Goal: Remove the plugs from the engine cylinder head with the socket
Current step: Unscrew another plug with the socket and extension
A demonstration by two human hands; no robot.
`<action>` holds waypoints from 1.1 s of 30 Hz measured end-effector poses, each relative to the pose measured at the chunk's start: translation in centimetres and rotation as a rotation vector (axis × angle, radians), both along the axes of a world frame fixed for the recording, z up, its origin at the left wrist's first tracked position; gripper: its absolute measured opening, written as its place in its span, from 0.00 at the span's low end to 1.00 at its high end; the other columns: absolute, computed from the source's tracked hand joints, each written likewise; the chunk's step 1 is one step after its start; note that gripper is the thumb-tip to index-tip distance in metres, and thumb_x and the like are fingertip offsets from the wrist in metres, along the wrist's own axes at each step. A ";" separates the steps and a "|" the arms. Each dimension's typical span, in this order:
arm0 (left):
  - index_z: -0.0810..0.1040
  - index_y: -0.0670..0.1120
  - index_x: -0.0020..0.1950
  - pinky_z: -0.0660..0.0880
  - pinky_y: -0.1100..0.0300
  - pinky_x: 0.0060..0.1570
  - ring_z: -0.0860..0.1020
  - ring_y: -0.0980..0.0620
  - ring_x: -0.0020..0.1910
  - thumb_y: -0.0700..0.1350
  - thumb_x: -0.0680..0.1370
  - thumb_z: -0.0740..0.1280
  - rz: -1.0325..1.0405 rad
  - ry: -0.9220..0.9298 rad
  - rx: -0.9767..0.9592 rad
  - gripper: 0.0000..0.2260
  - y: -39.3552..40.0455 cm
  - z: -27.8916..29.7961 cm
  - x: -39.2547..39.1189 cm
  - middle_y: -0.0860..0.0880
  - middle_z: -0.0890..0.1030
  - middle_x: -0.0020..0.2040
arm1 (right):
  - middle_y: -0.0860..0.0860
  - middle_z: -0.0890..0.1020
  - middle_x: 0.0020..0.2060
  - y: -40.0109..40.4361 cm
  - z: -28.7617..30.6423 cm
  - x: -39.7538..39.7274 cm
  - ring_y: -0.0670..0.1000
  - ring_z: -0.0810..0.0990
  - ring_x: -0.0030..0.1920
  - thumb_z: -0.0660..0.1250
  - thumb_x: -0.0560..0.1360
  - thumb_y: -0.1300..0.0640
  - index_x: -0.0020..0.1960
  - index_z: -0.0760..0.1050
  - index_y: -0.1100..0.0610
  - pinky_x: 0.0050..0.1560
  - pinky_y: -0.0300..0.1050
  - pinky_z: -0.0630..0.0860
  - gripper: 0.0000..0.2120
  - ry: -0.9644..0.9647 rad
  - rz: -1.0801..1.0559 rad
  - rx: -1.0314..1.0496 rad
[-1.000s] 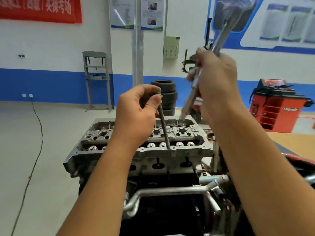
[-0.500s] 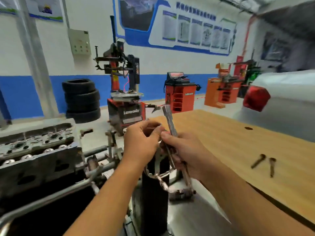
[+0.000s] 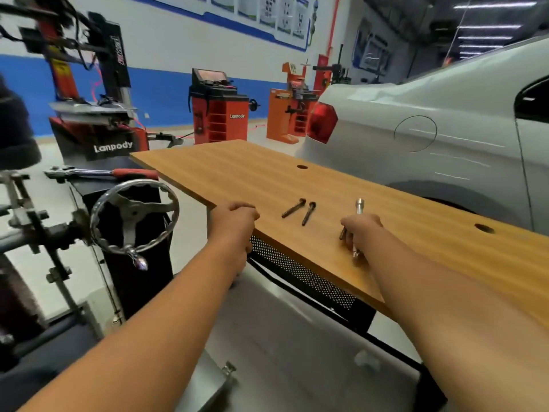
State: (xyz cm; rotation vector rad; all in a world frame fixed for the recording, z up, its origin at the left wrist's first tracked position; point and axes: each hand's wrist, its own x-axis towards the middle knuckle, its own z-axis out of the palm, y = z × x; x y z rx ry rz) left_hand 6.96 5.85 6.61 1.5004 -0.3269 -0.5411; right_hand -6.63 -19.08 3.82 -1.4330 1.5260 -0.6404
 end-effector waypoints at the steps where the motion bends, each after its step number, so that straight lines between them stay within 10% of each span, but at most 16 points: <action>1: 0.82 0.48 0.48 0.63 0.61 0.26 0.67 0.49 0.33 0.37 0.80 0.67 -0.005 0.024 0.014 0.07 -0.4 -0.6 -0.4 0.46 0.75 0.42 | 0.60 0.85 0.50 -0.5 -0.5 0.0 0.56 0.80 0.36 0.73 0.77 0.59 0.63 0.76 0.65 0.38 0.48 0.80 0.18 -0.023 -0.031 0.017; 8: 0.83 0.45 0.47 0.63 0.63 0.23 0.69 0.50 0.31 0.37 0.80 0.67 -0.028 -0.015 0.094 0.07 -0.9 -3.4 -0.1 0.46 0.75 0.38 | 0.56 0.81 0.47 -1.7 -0.2 2.5 0.51 0.81 0.34 0.79 0.74 0.54 0.63 0.76 0.64 0.24 0.41 0.72 0.24 0.106 0.016 -0.058; 17: 0.84 0.48 0.49 0.68 0.64 0.22 0.72 0.50 0.31 0.38 0.81 0.67 0.012 -0.047 0.168 0.07 -0.1 -6.8 3.2 0.46 0.77 0.37 | 0.56 0.70 0.74 -2.2 -0.4 9.8 0.61 0.72 0.71 0.71 0.64 0.22 0.80 0.60 0.54 0.55 0.55 0.74 0.56 0.398 0.350 -0.253; 23: 0.84 0.48 0.48 0.69 0.66 0.21 0.73 0.51 0.30 0.37 0.80 0.68 0.074 -0.038 0.125 0.07 -0.1 -7.9 4.2 0.46 0.78 0.38 | 0.57 0.76 0.62 -3.4 -0.9 11.4 0.55 0.78 0.49 0.70 0.76 0.45 0.76 0.61 0.59 0.40 0.49 0.73 0.35 0.447 0.312 -0.300; 28: 0.83 0.48 0.48 0.69 0.62 0.27 0.74 0.51 0.33 0.37 0.79 0.68 0.089 -0.068 0.120 0.07 0.8 -7.8 4.9 0.48 0.78 0.38 | 0.55 0.70 0.55 -3.6 -0.5 9.5 0.53 0.74 0.41 0.75 0.72 0.37 0.77 0.59 0.58 0.34 0.48 0.69 0.44 0.265 0.157 -0.260; 33: 0.83 0.47 0.49 0.66 0.62 0.29 0.73 0.50 0.37 0.36 0.79 0.68 0.091 -0.058 0.103 0.07 1.6 -7.3 5.2 0.47 0.78 0.40 | 0.57 0.82 0.52 -4.3 -0.2 6.6 0.53 0.82 0.39 0.69 0.78 0.49 0.63 0.76 0.61 0.28 0.43 0.72 0.20 0.079 0.025 -0.125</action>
